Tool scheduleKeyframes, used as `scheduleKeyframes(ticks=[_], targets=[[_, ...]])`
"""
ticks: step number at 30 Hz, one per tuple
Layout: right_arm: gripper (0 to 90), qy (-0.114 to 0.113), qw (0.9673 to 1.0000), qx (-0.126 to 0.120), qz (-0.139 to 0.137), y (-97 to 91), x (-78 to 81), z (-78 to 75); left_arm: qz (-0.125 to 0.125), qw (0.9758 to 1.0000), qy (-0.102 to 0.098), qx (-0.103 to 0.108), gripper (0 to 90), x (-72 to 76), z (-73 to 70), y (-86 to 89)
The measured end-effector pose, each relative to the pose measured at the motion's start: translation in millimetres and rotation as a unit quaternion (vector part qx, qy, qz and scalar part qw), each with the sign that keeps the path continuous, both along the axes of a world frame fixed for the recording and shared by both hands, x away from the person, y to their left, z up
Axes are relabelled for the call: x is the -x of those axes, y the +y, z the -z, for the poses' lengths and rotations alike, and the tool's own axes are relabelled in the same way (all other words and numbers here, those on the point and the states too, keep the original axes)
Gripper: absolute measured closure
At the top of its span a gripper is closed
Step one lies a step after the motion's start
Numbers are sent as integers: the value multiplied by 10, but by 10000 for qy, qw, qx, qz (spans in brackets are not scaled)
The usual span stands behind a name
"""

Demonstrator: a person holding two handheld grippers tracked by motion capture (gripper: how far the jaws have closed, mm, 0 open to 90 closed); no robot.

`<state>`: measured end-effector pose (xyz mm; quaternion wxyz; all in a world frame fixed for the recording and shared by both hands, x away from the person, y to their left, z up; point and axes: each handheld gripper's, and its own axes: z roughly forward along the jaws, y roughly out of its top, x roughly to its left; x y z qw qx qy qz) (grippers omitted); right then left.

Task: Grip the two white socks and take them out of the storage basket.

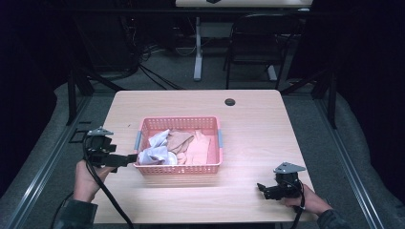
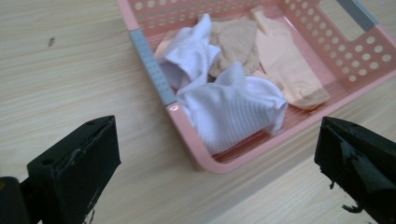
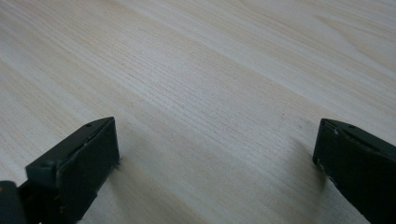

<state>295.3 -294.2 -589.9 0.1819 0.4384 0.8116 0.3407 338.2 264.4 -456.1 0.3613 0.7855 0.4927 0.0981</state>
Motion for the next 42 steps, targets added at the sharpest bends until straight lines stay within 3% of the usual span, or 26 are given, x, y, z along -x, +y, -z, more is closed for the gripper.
scheduleKeyframes(ticks=[7, 16, 28, 35, 38, 42], targets=[[0, -6, 10000, 3, 18, 1, 2, 0, 439, 9989, 171, -64, 2, -126, 77, -307], [0, -3, 10000, 3, 17, 1, 2, 0, 607, 9974, 358, -157, 46, -264, 232, -481], [0, -6, 10000, 1, 18, 2, 2, 0, 640, 9956, 504, -467, 347, -360, 395, -554], [0, 5, 10000, 3, 2, 0, 1, -1, 426, 9956, 566, -608, 526, -373, 441, -551], [0, -8, 10000, 1, 15, 1, 1, 0, 354, 9951, 585, -711, 647, -379, 464, -540], [0, -5, 10000, 3, 18, 1, 2, 0, 243, 9958, 544, -700, 771, -365, 467, -528]])
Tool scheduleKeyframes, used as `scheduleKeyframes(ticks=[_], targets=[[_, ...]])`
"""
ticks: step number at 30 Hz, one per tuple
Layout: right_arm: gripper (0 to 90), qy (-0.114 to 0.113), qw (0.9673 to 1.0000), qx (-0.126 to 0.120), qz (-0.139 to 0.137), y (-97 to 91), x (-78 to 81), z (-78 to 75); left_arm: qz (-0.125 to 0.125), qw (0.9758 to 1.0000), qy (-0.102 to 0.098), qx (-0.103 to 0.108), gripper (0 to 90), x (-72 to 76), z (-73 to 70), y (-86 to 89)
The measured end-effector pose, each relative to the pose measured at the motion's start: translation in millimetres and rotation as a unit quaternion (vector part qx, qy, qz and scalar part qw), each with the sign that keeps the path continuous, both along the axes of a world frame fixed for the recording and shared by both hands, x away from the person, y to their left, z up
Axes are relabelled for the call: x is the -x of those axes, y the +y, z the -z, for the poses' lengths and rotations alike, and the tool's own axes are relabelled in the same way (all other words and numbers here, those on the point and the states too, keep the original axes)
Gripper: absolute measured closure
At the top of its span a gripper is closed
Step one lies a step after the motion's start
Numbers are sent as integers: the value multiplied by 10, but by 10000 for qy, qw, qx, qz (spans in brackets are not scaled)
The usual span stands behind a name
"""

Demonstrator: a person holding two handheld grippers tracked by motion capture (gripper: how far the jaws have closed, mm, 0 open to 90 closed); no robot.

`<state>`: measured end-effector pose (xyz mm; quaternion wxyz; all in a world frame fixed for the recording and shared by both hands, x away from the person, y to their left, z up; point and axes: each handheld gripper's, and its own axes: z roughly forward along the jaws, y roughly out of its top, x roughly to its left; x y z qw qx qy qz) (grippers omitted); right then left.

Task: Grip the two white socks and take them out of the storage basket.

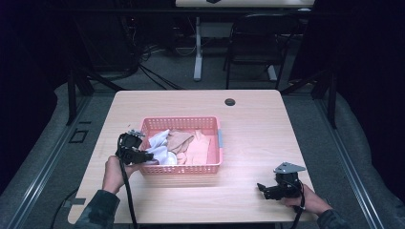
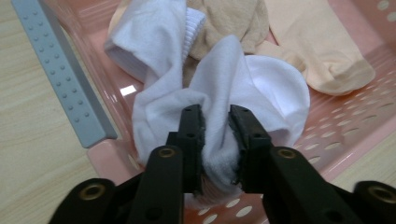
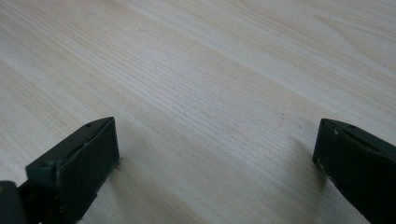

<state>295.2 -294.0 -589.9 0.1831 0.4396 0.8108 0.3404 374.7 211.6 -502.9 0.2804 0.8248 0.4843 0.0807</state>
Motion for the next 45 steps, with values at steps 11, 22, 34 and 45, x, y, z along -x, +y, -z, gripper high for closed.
scheduleKeyframes(ticks=[11, 22, 34, 45], targets=[[0, 1, 10000, -1, 0, 0, 0, 0, 73, 9989, -464, 93, 817, 70, -191, -7], [0, -1, 10000, -1, -1, 0, 0, 0, 173, 9971, -696, 267, 817, 70, -397, -38], [0, 7, 10000, 3, -14, -1, -1, -1, 271, 9951, -914, 273, 816, 48, -689, -97], [0, 8, 10000, 3, -15, -1, -1, -1, 386, 9949, -900, 242, 815, -54, -868, -160]])
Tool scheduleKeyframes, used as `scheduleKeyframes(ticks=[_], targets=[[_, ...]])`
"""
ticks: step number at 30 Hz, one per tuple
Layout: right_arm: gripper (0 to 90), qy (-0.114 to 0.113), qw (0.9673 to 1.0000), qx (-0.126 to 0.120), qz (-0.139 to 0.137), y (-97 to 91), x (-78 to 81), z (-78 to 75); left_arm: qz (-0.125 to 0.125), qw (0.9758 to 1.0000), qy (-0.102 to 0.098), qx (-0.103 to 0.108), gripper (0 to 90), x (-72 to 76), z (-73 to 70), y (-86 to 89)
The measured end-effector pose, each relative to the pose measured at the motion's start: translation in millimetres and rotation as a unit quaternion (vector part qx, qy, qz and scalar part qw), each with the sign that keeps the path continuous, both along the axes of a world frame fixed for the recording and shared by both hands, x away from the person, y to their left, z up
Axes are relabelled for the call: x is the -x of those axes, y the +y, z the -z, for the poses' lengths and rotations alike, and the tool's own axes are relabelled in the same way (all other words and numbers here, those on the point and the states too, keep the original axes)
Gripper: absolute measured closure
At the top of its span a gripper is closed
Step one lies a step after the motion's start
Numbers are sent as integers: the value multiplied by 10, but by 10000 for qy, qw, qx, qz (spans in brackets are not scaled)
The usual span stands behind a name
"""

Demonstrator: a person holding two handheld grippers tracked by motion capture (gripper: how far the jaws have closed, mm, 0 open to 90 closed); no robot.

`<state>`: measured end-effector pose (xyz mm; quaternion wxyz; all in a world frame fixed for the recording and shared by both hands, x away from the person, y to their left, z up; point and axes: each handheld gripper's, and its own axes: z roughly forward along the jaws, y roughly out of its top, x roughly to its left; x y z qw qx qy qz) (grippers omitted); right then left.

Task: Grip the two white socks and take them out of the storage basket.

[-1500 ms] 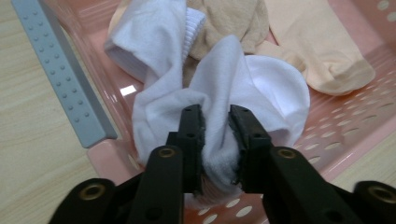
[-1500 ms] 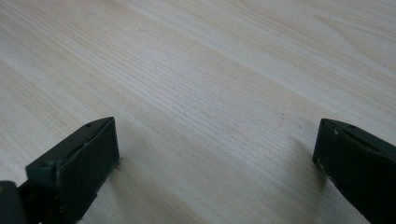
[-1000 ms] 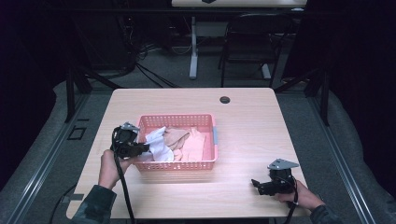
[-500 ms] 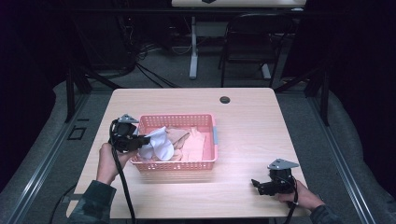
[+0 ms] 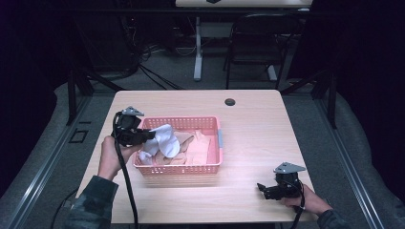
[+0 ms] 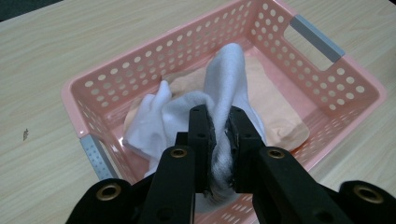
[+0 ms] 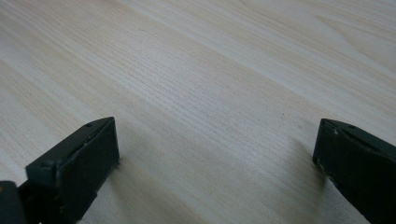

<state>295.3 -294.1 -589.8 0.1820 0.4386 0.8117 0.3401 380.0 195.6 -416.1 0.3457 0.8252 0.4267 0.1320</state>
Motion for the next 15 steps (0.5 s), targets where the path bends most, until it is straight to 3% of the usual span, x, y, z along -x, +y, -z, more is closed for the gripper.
scheduleKeyframes(ticks=[15], targets=[[0, -1, 10000, 36, 7, -2, 1, -3, 61, 9998, 151, -113, 812, -139, -161, 44]])
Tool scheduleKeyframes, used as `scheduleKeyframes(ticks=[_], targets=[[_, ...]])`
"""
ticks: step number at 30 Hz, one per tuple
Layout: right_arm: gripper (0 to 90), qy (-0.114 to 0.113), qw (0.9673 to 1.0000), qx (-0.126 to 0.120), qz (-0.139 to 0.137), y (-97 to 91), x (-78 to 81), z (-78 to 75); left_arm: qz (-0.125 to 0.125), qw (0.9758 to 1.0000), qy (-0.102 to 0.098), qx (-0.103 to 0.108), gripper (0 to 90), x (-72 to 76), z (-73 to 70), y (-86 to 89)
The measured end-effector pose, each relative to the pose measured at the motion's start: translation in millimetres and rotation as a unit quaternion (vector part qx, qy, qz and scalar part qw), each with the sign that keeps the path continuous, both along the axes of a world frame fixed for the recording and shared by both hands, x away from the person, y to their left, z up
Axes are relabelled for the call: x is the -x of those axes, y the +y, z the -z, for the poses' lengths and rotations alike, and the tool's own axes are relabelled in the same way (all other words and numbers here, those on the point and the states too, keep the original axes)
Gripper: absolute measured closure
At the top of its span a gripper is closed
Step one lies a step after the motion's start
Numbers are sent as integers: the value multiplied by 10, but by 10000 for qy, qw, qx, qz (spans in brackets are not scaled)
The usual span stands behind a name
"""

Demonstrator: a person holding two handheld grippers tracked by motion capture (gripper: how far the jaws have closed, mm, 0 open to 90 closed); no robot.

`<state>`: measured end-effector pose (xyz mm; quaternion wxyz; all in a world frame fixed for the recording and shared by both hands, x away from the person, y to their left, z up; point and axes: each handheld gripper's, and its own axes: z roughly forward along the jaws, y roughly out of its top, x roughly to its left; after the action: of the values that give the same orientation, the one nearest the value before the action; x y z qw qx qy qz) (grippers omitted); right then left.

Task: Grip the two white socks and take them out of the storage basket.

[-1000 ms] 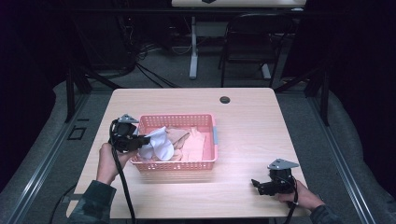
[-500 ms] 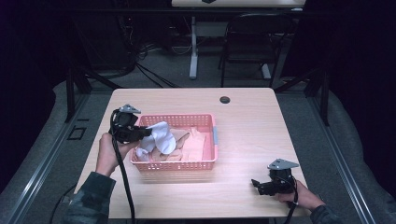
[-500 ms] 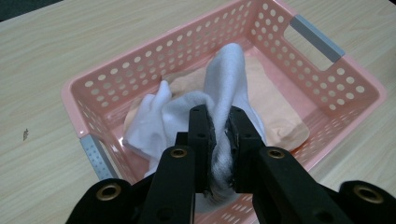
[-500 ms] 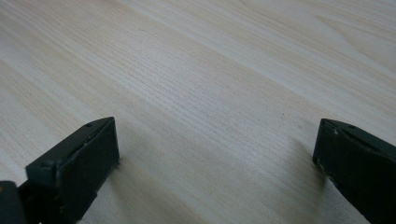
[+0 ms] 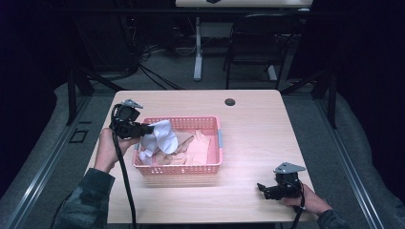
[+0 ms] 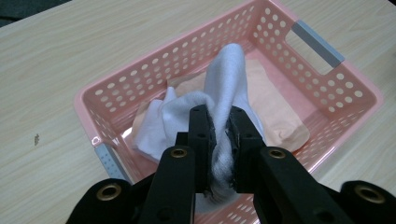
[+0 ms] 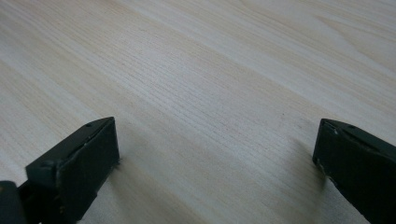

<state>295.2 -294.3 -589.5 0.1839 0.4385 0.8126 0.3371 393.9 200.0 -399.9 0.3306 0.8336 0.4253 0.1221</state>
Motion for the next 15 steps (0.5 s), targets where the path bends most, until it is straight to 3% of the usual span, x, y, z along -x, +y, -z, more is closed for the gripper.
scheduleKeyframes(ticks=[8, 15], targets=[[0, -11, 10000, 3, 10, 2, 1, 1, 22, 10000, -5, -47, 812, -35, -124, 28], [0, -10, 10000, 8, 10, 2, 1, 1, -45, 9999, -124, -86, 812, -25, -286, 104]])
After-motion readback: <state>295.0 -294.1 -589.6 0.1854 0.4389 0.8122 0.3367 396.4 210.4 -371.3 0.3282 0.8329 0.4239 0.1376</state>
